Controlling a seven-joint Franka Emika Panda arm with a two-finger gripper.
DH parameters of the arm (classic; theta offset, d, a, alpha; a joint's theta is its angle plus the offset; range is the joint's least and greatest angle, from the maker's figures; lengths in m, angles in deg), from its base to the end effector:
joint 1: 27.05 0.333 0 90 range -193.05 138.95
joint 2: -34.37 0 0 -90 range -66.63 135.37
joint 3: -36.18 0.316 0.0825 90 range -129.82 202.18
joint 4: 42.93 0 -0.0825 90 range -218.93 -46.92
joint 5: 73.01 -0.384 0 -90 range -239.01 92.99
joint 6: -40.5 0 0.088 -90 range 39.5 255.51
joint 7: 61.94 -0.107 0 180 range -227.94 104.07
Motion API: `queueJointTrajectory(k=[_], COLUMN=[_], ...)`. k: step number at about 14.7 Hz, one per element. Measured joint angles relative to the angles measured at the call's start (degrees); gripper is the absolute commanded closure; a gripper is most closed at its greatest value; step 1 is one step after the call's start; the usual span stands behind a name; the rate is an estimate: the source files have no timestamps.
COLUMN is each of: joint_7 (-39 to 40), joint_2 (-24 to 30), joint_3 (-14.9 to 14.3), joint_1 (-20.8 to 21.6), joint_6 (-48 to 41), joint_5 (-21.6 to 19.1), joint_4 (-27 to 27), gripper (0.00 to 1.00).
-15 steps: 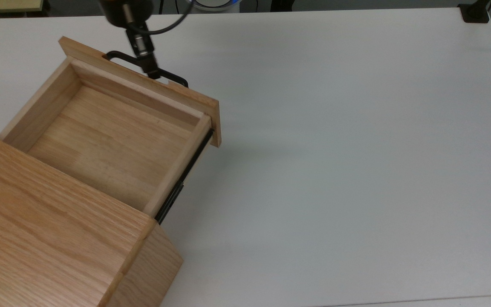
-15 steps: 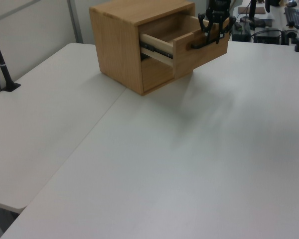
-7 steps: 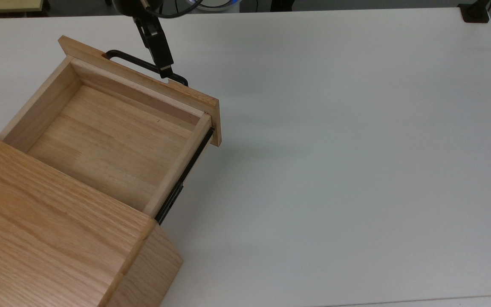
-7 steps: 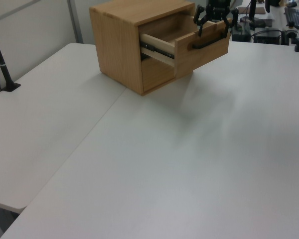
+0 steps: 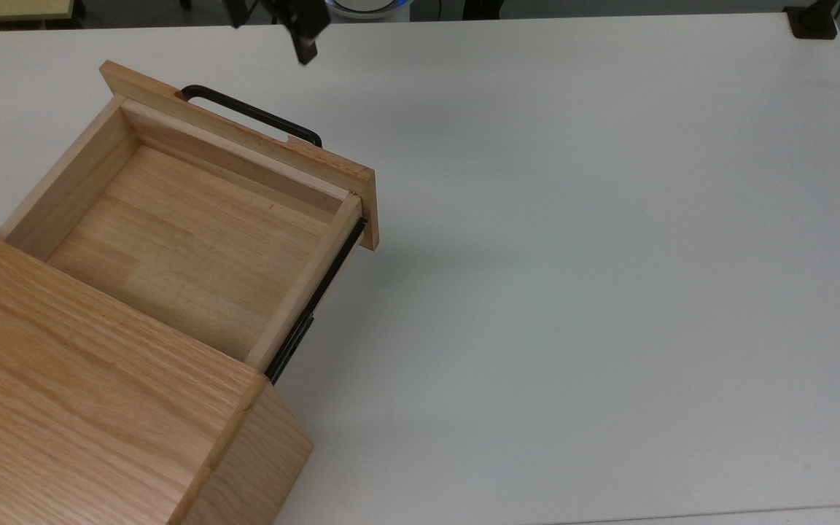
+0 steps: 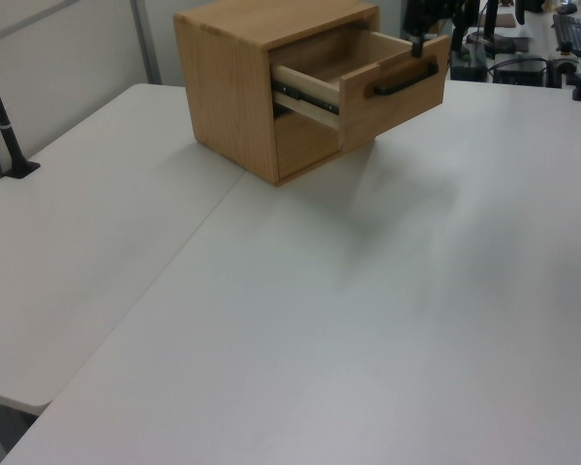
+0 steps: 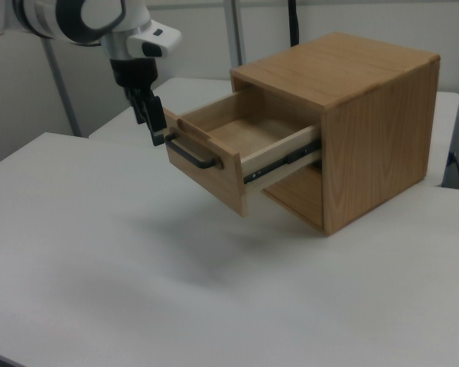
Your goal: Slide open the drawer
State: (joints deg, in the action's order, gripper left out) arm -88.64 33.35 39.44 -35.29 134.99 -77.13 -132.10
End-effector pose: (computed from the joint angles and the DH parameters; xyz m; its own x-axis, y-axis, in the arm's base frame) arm 0.5666 -0.0425 0.6289 0.8480 -0.5288 0.0341 -0.5237 -0.8462 -0.0987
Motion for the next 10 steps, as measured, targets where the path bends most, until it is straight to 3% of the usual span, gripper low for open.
queueJointTrajectory(k=[7, 10], joint_7=[27.92, 34.59], joint_2=[0.79, 0.78], joint_3=[-0.08, -0.11], joint_1=[-0.03, -0.05], joint_6=[-1.69, -1.08], joint_5=[0.02, 3.3], joint_4=[-0.78, -1.18], gripper=[0.0, 0.0])
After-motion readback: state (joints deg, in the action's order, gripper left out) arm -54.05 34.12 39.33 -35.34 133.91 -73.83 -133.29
